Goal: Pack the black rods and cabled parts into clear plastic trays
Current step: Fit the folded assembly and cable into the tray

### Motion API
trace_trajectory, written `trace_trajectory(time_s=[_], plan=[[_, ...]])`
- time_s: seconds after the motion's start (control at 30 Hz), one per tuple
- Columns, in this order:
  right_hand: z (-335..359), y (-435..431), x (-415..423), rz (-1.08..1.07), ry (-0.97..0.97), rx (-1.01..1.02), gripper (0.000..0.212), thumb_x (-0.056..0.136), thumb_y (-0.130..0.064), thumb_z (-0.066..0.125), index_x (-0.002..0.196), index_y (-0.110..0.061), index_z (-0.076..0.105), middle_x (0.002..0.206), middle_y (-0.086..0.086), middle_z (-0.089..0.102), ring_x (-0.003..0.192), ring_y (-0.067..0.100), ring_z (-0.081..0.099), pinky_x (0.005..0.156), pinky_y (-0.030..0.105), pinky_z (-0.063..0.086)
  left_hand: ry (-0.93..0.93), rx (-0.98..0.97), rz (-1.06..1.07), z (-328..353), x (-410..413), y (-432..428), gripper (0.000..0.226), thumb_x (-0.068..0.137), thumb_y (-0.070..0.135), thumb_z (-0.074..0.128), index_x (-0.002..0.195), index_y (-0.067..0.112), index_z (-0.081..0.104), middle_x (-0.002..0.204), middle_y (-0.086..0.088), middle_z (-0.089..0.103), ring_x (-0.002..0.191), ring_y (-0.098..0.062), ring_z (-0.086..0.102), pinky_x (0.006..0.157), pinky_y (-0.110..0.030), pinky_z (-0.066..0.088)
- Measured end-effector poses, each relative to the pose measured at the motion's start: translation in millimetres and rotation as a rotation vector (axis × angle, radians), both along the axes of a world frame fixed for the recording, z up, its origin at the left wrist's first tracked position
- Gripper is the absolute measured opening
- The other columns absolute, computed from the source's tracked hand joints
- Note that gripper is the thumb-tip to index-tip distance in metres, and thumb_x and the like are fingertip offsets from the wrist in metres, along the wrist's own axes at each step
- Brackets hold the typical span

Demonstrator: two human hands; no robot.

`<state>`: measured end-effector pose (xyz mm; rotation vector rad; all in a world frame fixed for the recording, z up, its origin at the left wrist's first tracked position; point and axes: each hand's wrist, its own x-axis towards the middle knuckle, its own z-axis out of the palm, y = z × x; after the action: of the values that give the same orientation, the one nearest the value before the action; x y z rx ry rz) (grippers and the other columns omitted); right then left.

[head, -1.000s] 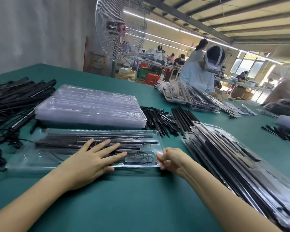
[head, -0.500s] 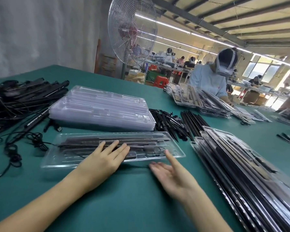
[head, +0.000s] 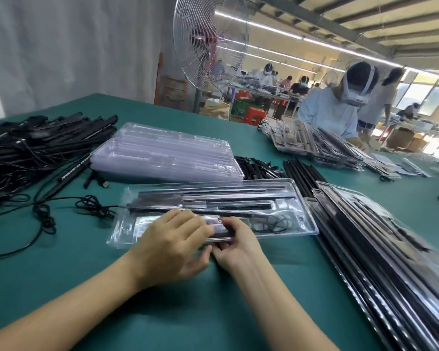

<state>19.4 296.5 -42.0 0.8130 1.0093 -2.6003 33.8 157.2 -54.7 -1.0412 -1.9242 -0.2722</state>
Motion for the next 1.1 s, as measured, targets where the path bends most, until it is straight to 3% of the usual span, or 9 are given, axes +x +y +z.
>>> trace_trajectory(time_s=[0.17,0.3,0.4,0.5,0.6,0.73,0.83,0.93,1.1], plan=[[-6,10,-10,-0.060,0.133,-0.038,0.020,0.088,0.000,0.050,0.070,-0.008,0.053,0.062,0.004,0.058,0.064,0.016,0.054,0.052,0.021,0.046,-0.370,0.018,0.238,-9,31,19,0.039,0.086,0.036,0.044,0.050,0.020,0.046,0.048,0.003,0.049,0.044,-0.019,0.053,0.038,-0.023,0.036],[-5,18,-15,0.016,0.129,-0.096,0.021,0.090,-0.001,0.051,0.070,-0.006,0.054,0.063,0.007,0.060,0.058,0.018,0.057,0.061,0.024,0.045,-1.121,0.359,0.385,-10,24,34,0.039,0.097,0.050,0.032,0.072,0.025,0.051,0.083,0.009,0.058,0.089,-0.015,0.057,0.073,-0.029,0.041],[-1,21,-19,0.025,0.146,-0.151,0.021,0.091,-0.003,0.051,0.070,-0.007,0.053,0.060,0.005,0.058,0.057,0.016,0.054,0.062,0.025,0.042,-1.476,0.633,0.251,0,12,48,0.039,0.096,0.053,0.032,0.093,0.026,0.061,0.108,0.005,0.065,0.095,-0.017,0.059,0.073,-0.026,0.045],[8,25,-24,0.011,0.152,-0.204,0.020,0.090,-0.006,0.052,0.070,-0.007,0.053,0.064,0.005,0.055,0.062,0.017,0.049,0.063,0.026,0.042,-1.766,1.045,-0.065,1,14,64,0.035,0.093,0.053,0.041,0.125,0.038,0.046,0.129,0.008,0.054,0.102,-0.009,0.055,0.077,-0.023,0.048],[12,24,-24,-0.007,0.113,-0.264,0.021,0.088,-0.006,0.057,0.067,-0.005,0.053,0.057,0.008,0.054,0.063,0.020,0.050,0.071,0.030,0.047,-1.752,1.702,-0.406,5,4,78,0.022,0.090,0.031,0.057,0.109,0.021,0.053,0.109,-0.007,0.067,0.089,-0.014,0.063,0.075,-0.028,0.050],[6,20,-19,-0.024,0.099,-0.283,0.012,0.084,-0.002,0.058,0.073,-0.003,0.054,0.075,0.013,0.054,0.072,0.026,0.052,0.095,0.036,0.044,-1.624,1.996,-0.366,15,-14,100,0.007,0.086,0.009,0.064,0.084,0.012,0.058,0.075,-0.007,0.064,0.063,-0.015,0.062,0.060,-0.022,0.052],[7,24,-19,-0.093,0.103,-0.161,0.008,0.082,0.000,0.060,0.082,-0.004,0.054,0.076,0.016,0.055,0.067,0.028,0.054,0.068,0.040,0.052,-1.588,2.111,-0.322,13,-24,115,0.019,0.083,0.003,0.066,0.071,0.012,0.054,0.056,-0.003,0.062,0.050,-0.013,0.061,0.053,-0.023,0.052],[6,32,-18,-0.137,0.099,-0.102,0.012,0.081,0.000,0.063,0.088,-0.005,0.054,0.073,0.016,0.058,0.060,0.027,0.056,0.039,0.029,0.049,-1.622,2.133,-0.331,11,-29,128,0.018,0.082,0.004,0.068,0.072,0.011,0.055,0.069,-0.008,0.062,0.063,-0.020,0.061,0.060,-0.030,0.053],[4,37,-20,-0.135,0.127,-0.090,0.020,0.079,0.002,0.064,0.097,-0.003,0.057,0.089,0.019,0.060,0.076,0.032,0.059,0.057,0.038,0.053,-1.653,2.110,-0.321,10,-36,130,0.013,0.080,0.001,0.069,0.074,0.006,0.060,0.075,-0.010,0.061,0.070,-0.023,0.060,0.065,-0.032,0.051]])
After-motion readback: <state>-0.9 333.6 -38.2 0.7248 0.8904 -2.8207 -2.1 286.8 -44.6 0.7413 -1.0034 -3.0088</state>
